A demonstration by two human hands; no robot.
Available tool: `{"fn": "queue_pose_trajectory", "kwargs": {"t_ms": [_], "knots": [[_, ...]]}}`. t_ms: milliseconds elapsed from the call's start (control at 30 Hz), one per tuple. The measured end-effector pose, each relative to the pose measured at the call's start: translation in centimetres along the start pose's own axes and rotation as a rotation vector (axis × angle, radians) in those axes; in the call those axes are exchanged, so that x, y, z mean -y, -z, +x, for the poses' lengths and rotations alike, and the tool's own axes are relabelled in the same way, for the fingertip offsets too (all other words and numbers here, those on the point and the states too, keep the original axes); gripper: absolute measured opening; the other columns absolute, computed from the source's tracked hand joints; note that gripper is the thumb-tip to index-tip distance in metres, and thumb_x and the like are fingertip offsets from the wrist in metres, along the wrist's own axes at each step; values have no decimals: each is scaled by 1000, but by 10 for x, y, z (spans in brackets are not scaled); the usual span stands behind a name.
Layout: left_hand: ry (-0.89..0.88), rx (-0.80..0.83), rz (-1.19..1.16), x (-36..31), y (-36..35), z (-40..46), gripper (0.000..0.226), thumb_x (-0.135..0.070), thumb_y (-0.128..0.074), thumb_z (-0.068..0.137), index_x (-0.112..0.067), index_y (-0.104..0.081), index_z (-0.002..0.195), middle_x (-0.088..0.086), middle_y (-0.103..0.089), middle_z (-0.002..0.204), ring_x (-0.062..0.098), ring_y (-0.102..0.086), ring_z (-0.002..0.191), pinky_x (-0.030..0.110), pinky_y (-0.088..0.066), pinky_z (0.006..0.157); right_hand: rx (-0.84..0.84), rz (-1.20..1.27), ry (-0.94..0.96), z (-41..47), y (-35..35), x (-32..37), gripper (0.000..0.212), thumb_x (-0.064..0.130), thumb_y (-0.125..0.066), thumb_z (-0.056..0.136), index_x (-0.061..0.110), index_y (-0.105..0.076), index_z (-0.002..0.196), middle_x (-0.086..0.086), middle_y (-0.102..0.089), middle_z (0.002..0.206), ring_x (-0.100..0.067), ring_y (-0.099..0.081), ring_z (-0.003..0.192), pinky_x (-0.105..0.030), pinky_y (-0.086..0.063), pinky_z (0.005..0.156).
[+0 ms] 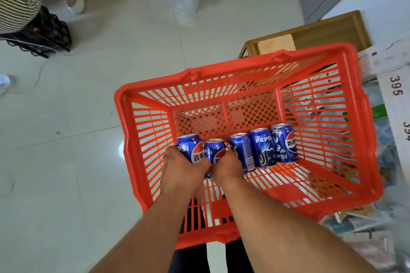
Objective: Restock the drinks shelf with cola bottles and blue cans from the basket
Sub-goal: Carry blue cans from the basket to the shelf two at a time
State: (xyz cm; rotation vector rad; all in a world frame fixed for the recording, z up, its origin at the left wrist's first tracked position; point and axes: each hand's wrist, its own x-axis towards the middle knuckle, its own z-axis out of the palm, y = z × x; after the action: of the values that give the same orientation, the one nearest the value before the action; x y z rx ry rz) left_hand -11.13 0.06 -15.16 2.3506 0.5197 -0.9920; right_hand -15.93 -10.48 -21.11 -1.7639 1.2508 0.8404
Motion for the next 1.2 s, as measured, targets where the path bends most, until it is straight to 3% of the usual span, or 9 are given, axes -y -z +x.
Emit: {"fn": "queue_pose_trajectory", "kwargs": {"t_ms": [133, 367, 533, 633, 733, 833, 933, 1067, 1200], "knots": [[-39, 13, -32, -2, 5, -3, 67, -52, -76, 53, -29, -46, 108, -4, -64, 102, 16, -71, 80, 43, -64, 66, 24, 7, -26, 0, -5, 6, 36, 31, -78, 82, 10, -73, 110, -10, -76, 113, -31, -73, 104, -37, -60, 86], [-142, 67, -120, -28, 39, -29, 37, -27, -83, 72, -23, -59, 100, -4, -73, 82, 6, -70, 58, 23, -52, 49, -19, 103, -45, -21, 28, 0, 86, 69, -70, 28, 16, -73, 96, 0, -76, 89, -22, -75, 79, -35, -63, 65], [-239, 219, -264, -61, 78, -66, 29, -14, -82, 80, -23, -66, 102, 0, -77, 88, 12, -76, 73, 30, -63, 65, -13, 325, 42, -82, 97, 19, 42, 30, -94, 58, 13, -71, 89, -2, -73, 73, -13, -68, 57, -27, -53, 54], [-262, 367, -383, -78, 107, -88, 37, -7, -80, 85, -20, -65, 116, 5, -78, 99, 20, -78, 87, 35, -65, 75, -47, 447, 95, -119, 131, 24, 70, 31, -95, 63, 10, -54, 116, -4, -73, 91, -15, -71, 70, -28, -54, 57], [-282, 533, -531, -90, 133, -107, 41, -5, -74, 88, -14, -62, 127, 14, -79, 110, 33, -77, 96, 49, -63, 85, -49, 563, 167, -156, 156, 25, 64, 22, -88, 78, 12, -44, 122, -4, -68, 97, -14, -68, 73, -22, -52, 54], [-267, 702, -677, -101, 157, -122, 60, -13, -72, 75, -8, -61, 133, 23, -74, 121, 38, -74, 101, 48, -64, 81, -102, 659, 255, -195, 165, 26, 69, 32, -92, 73, 17, -48, 125, -5, -72, 105, -18, -73, 86, -32, -59, 71], [-330, 837, -654, -110, 180, -137, 68, -21, -75, 75, -6, -58, 138, 27, -69, 128, 39, -72, 107, 49, -63, 86, -162, 790, 308, -226, 163, 25, 70, 45, -93, 65, 25, -61, 123, 1, -77, 108, -16, -76, 92, -41, -63, 84], [-499, 932, -527, -116, 202, -153, 67, -15, -80, 79, -4, -54, 140, 28, -68, 130, 48, -66, 119, 54, -59, 96, -239, 976, 370, -263, 159, 25, 57, 37, -93, 71, 26, -66, 120, 0, -80, 105, -20, -79, 91, -44, -64, 79], [-642, 961, -379, -118, 223, -173, 57, -9, -82, 82, -11, -57, 134, 19, -74, 123, 39, -72, 113, 52, -58, 96, -238, 1145, 422, -299, 154, 24, 42, 24, -80, 88, 19, -66, 126, -11, -78, 114, -33, -78, 98, -51, -63, 84]]}}
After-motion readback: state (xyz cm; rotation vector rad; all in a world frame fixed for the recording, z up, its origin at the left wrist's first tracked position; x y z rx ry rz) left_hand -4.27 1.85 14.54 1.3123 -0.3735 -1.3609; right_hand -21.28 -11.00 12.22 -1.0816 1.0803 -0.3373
